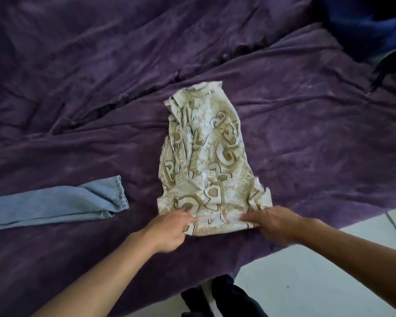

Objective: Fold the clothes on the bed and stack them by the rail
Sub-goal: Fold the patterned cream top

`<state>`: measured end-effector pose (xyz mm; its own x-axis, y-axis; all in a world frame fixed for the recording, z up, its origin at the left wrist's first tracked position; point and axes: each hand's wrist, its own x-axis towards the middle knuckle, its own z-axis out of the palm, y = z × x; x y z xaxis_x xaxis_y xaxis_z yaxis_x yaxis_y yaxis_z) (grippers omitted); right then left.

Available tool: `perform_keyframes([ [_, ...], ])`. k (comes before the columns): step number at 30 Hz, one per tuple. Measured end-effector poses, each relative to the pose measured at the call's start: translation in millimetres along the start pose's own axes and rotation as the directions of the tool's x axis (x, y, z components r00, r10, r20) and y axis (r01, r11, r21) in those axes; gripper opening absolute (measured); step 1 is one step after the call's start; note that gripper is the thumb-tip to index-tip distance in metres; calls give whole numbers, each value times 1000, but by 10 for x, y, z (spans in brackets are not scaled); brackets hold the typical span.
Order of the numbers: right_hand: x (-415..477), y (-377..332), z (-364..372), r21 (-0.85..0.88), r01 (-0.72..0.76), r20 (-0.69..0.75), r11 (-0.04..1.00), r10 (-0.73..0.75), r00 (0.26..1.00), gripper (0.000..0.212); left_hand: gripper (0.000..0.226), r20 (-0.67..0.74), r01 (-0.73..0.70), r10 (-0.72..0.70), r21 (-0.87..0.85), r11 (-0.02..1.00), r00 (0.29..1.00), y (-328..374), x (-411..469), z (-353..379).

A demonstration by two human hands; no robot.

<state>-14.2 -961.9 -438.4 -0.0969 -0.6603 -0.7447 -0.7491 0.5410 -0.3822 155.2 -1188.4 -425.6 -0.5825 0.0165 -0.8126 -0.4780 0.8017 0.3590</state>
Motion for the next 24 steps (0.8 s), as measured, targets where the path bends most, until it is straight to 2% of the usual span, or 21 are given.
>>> perform_keyframes([
  [2,-124,-85,-238,172,-14,133,985,-9,991,38,27,102,10,4,-139,990,995,46,-165,-278],
  [4,-135,-98,-608,336,-60,150,940,9,989,28,12,110,0,26,-230,973,994,6,-238,-645],
  [5,-99,-69,-808,374,-84,107,924,47,993,24,10,65,-10,29,-277,961,997,-38,-241,-843],
  [7,38,32,-1204,387,-99,-71,917,136,988,24,18,-178,-79,13,-370,926,984,-115,-191,-1241],
  [9,258,163,-1562,382,-109,-261,918,220,940,21,22,-445,-159,-63,-444,882,893,-178,-42,-1607],
  [11,528,279,-1859,407,-104,-397,907,279,874,10,23,-581,-199,-144,-485,852,801,-234,209,-1915],
  [13,826,361,-2103,416,-121,-472,901,328,818,15,15,-635,-180,-204,-486,855,745,-317,566,-2159],
  [14,972,392,-2195,414,-140,-494,899,351,795,19,19,-652,-146,-251,-491,859,715,-362,758,-2251],
  [17,1333,435,-2291,348,-285,-567,893,443,694,35,35,-720,28,-423,-490,871,550,-454,1224,-2361],
  [19,1492,442,-2151,190,-325,-697,926,361,620,49,40,-810,88,-383,-386,918,444,-462,1373,-2231],
  [20,1545,408,-2029,100,-286,-768,953,257,587,54,42,-870,84,-274,-263,961,411,-446,1413,-2080],
  [21,1593,355,-1887,15,-234,-803,972,151,577,56,44,-901,68,-124,-106,992,416,-433,1440,-1886],
  [22,1647,302,-1743,-57,-193,-799,980,71,598,60,47,-887,51,13,41,998,462,-434,1449,-1684],
  [23,1719,266,-1594,-107,-170,-768,980,27,639,64,52,-837,49,106,156,987,537,-472,1465,-1496],
  [24,1797,256,-1441,-132,-166,-725,977,19,688,68,56,-771,63,138,224,972,622,-548,1501,-1341],
])
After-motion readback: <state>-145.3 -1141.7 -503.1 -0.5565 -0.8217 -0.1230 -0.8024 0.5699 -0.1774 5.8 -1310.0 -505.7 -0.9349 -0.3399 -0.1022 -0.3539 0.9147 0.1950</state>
